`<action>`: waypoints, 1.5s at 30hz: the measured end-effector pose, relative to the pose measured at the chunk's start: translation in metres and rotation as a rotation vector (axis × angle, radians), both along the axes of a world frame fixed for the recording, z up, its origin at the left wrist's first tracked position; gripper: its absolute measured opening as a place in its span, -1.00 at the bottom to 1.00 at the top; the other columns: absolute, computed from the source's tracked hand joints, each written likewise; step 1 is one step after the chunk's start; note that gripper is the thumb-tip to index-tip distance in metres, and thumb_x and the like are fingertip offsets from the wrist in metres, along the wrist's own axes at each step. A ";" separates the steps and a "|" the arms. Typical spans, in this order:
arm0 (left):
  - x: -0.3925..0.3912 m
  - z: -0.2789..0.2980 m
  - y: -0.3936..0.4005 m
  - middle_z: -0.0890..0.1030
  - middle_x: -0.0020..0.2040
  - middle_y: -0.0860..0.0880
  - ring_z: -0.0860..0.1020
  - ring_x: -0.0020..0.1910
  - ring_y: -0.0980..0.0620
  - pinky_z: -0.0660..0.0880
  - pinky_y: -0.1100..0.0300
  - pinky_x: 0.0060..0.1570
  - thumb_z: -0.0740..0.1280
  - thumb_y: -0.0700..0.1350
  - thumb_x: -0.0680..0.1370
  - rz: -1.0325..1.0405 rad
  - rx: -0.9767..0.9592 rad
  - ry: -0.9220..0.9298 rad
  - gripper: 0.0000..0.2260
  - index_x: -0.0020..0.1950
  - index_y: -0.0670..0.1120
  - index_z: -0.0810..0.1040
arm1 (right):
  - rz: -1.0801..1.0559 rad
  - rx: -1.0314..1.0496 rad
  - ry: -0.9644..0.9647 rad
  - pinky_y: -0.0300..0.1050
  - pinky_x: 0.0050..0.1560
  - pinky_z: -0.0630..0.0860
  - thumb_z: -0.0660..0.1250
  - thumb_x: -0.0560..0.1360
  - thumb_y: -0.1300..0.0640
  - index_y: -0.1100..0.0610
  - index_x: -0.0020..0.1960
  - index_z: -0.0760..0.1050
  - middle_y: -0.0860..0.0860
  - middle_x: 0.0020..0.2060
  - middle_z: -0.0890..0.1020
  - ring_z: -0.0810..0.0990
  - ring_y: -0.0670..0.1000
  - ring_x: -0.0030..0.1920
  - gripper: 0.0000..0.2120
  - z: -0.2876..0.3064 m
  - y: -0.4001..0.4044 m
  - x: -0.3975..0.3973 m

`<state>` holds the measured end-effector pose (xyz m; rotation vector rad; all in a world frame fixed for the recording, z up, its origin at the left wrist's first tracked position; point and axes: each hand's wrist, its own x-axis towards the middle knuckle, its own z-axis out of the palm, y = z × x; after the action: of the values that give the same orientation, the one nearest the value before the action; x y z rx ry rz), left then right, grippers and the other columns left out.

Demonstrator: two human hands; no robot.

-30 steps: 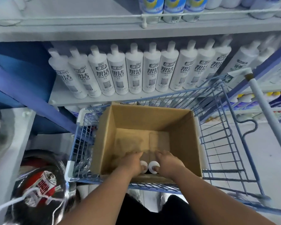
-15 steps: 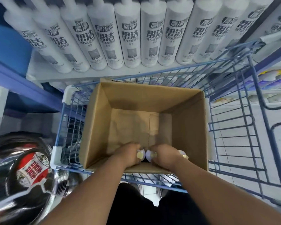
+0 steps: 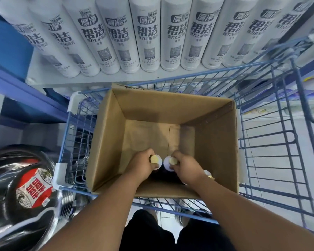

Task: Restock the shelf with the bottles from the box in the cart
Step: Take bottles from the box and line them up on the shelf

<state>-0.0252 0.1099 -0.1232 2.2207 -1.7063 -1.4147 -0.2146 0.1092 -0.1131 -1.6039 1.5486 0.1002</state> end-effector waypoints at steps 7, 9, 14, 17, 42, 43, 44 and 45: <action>0.008 0.045 -0.001 0.58 -0.09 0.03 0.52 -0.12 0.03 0.35 0.21 -0.27 0.45 -0.04 0.51 0.053 -0.105 0.018 -0.83 -0.03 0.05 0.47 | 0.004 -0.060 -0.096 0.08 0.02 0.55 0.30 0.53 0.16 0.09 0.11 0.46 0.13 -0.04 0.63 0.60 0.13 0.00 -0.84 0.046 -0.013 0.000; 0.009 0.068 -0.003 0.57 -0.11 0.04 0.51 -0.13 0.03 0.31 0.23 -0.31 0.45 -0.06 0.52 0.081 -0.150 0.023 -0.83 -0.03 0.06 0.46 | 0.000 -0.098 -0.115 0.09 0.03 0.54 0.34 0.51 0.16 0.12 0.11 0.48 0.15 -0.02 0.61 0.59 0.14 0.01 -0.82 0.068 -0.020 -0.001; 0.014 0.123 -0.011 0.58 -0.09 0.03 0.54 -0.11 0.00 0.37 0.17 -0.17 0.48 -0.04 0.50 0.171 -0.281 0.037 -0.81 0.00 0.06 0.48 | -0.013 -0.221 -0.160 -0.17 0.07 0.38 0.39 0.49 0.18 0.18 0.23 0.51 0.11 0.14 0.52 0.51 0.10 0.13 -0.68 0.124 -0.036 -0.002; 0.019 0.164 -0.019 0.61 -0.04 0.05 0.58 -0.05 0.01 0.50 0.11 -0.07 0.47 0.01 0.49 0.196 -0.363 0.031 -0.81 0.04 0.09 0.54 | 0.002 -0.300 -0.202 -0.21 0.04 0.33 0.39 0.49 0.18 0.20 0.16 0.53 0.11 0.10 0.54 0.51 0.07 0.11 -0.74 0.160 -0.045 -0.003; 0.046 0.489 -0.092 0.68 0.06 0.05 0.64 0.05 0.12 0.58 0.14 0.06 0.39 0.01 0.56 0.508 -1.164 0.377 -0.80 0.14 -0.02 0.61 | -0.055 -0.682 -0.701 -0.15 -0.30 0.52 0.32 0.58 0.09 0.07 0.16 0.52 0.00 -0.04 0.59 0.58 0.06 -0.16 -0.83 0.481 -0.127 0.047; 0.051 0.497 -0.098 0.68 0.07 0.06 0.64 0.05 0.13 0.58 0.18 0.05 0.38 0.00 0.56 0.512 -1.171 0.389 -0.80 0.15 -0.01 0.61 | -0.056 -0.705 -0.699 -0.17 -0.22 0.55 0.31 0.59 0.09 0.07 0.18 0.52 -0.01 -0.03 0.59 0.59 0.05 -0.09 -0.82 0.490 -0.133 0.051; 0.054 0.506 -0.103 0.68 0.08 0.07 0.63 0.05 0.15 0.57 0.20 0.05 0.38 0.01 0.57 0.509 -1.180 0.402 -0.80 0.16 0.00 0.60 | -0.059 -0.726 -0.702 -0.14 -0.07 0.57 0.32 0.58 0.10 0.07 0.19 0.52 -0.02 0.00 0.60 0.59 0.03 -0.01 -0.81 0.497 -0.141 0.056; 0.059 0.513 -0.108 0.67 0.08 0.07 0.63 0.05 0.16 0.57 0.20 0.05 0.38 0.02 0.57 0.505 -1.186 0.414 -0.80 0.16 0.01 0.60 | -0.069 -0.740 -0.703 -0.06 0.07 0.57 0.32 0.58 0.10 0.06 0.19 0.52 -0.01 0.02 0.61 0.59 0.04 0.05 -0.80 0.504 -0.148 0.062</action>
<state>0.0339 0.0018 0.3898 1.3711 -1.1721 -0.4364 -0.1527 -0.0392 0.3913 -1.8293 1.1088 -1.0733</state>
